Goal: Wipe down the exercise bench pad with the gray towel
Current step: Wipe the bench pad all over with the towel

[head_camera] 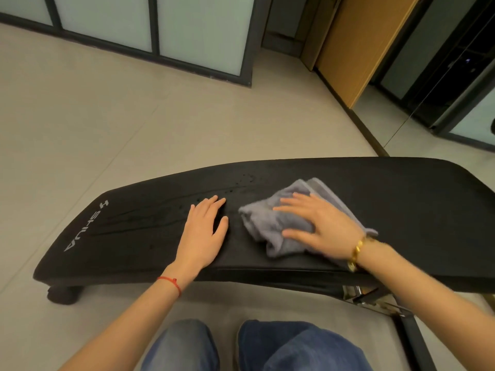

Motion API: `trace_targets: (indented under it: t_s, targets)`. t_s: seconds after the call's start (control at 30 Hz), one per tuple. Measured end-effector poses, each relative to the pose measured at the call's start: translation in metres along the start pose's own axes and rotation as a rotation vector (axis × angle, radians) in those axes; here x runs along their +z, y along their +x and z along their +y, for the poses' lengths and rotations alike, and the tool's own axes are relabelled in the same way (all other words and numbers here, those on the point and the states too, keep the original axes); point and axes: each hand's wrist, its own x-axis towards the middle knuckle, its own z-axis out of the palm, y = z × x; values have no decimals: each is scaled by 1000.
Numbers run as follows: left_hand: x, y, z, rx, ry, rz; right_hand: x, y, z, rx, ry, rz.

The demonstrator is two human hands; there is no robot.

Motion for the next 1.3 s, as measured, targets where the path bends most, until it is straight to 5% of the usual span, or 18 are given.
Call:
trace_targets:
  t_s: [0.2, 0.43, 0.57, 0.73, 1.03, 1.3]
  targets:
    - [0, -1, 3, -10, 0, 3, 8, 106, 52, 349, -186, 49]
    - [2, 1, -2, 9, -20, 18, 11, 0, -25, -39, 16, -12]
    - [1, 2, -2, 5, -32, 19, -6, 36, 14, 0, -6, 0]
    - [0, 2, -2, -7, -39, 21, 7, 145, 55, 303, -154, 24]
    - [3, 3, -4, 16, -27, 39, 8, 37, -2, 25, 30, -23]
    - [0, 1, -1, 1, -38, 36, 21, 147, 35, 271, -151, 9]
